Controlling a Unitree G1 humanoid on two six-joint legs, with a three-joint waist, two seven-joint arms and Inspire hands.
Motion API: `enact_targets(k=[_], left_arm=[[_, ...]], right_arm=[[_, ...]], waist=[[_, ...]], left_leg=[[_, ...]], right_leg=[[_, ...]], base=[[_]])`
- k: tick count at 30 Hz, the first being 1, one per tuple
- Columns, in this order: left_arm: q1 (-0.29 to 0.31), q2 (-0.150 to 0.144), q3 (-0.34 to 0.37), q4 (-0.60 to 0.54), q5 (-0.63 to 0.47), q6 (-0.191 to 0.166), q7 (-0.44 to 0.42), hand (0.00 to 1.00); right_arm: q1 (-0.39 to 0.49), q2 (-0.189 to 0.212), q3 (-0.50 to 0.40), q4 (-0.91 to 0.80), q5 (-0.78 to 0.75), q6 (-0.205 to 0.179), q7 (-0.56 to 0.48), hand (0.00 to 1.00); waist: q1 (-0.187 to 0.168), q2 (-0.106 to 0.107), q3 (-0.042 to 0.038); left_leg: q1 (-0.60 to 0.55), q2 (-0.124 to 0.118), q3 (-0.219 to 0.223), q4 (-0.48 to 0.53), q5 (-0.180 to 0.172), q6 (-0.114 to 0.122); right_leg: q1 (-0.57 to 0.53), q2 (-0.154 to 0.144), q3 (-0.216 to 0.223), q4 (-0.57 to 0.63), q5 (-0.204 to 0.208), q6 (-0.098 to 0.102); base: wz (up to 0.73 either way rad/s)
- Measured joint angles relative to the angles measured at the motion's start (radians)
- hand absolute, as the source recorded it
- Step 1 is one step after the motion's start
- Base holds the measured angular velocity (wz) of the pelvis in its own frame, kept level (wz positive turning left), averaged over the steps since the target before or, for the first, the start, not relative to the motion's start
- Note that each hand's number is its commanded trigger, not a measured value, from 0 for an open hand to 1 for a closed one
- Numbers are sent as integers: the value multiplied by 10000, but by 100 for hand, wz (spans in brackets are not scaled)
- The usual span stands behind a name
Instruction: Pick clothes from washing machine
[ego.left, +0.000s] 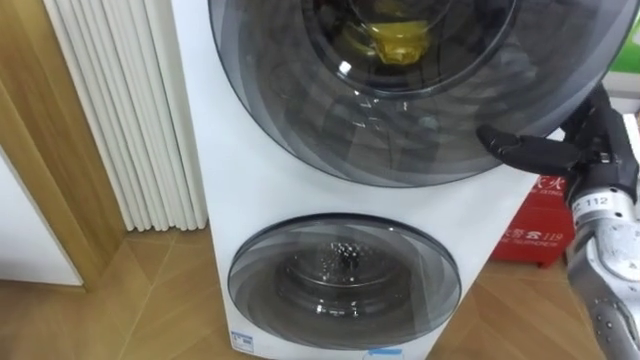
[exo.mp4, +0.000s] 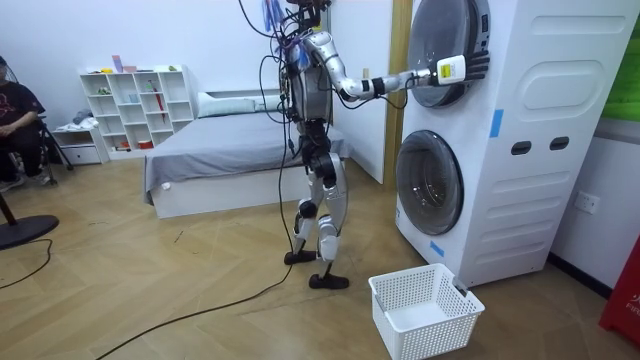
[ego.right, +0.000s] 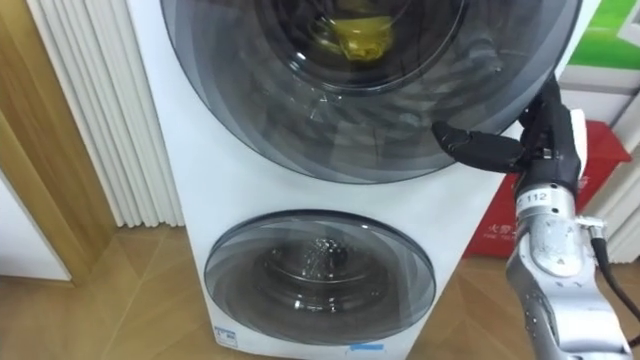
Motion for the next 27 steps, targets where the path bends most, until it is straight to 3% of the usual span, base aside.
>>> enact_targets(k=[11, 27], left_arm=[[28, 312, -200, -113, 92, -97, -305, 0], [232, 447, -197, -147, 127, -170, -1062, 0]], right_arm=[[-1, -339, 3, 9, 136, 125, 440, 0], [6, -567, 231, -300, 9, 198, 843, 0]], waist=[[30, -86, 37], [95, -134, 70]], left_leg=[[38, -1, -33, 1, 0, 0], [-6, 23, 72, 49, 0, -1]], right_leg=[[15, 2, -3, 5, -5, -7], [-221, 41, 132, 228, -119, -95]], base=[[0], [-5]])
